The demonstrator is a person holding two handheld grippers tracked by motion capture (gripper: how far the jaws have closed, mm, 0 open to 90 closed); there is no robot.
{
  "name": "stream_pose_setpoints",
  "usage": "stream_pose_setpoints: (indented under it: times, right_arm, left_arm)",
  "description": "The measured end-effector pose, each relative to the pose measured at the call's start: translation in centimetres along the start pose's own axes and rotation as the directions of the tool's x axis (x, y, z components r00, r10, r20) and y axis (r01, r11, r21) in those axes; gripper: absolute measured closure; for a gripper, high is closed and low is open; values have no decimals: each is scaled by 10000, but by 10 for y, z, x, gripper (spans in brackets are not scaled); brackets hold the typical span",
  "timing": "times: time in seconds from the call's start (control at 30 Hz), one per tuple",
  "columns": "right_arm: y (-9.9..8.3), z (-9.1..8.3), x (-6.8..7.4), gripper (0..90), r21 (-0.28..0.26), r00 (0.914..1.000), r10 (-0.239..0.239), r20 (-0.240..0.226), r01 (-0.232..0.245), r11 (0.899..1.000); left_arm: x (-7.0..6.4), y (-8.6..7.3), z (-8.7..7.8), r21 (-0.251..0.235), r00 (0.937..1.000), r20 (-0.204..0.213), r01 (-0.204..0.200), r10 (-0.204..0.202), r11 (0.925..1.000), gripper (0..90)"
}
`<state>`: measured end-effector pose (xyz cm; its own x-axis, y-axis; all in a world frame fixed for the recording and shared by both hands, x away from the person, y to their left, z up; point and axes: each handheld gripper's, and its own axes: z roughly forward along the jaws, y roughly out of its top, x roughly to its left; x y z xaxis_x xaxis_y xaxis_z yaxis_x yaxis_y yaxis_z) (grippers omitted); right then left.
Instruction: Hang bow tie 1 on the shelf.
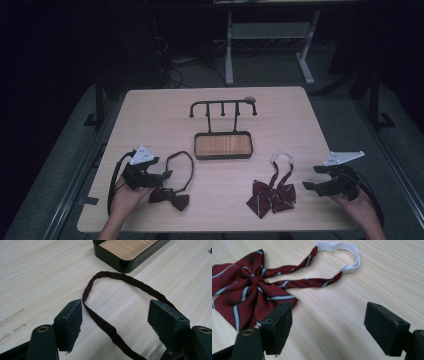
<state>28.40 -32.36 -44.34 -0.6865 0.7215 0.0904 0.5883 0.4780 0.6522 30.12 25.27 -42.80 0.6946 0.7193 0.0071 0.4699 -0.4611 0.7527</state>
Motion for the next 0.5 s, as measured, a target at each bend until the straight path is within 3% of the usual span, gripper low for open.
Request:
stream_pose_setpoints:
  times: [0.27, 0.5]
  right_arm:
    - [3, 2, 4, 201, 102, 9999, -66, -137, 67, 9999]
    - [19, -1, 12, 189, 63, 9995, -315, -103, 315, 9995]
  left_arm:
    - [-2, 1, 0, -26, 9999, 144, -28, 28, 10000, 283]
    - [0, -2, -2, 15, 9998, 196, -80, 80, 10000, 283]
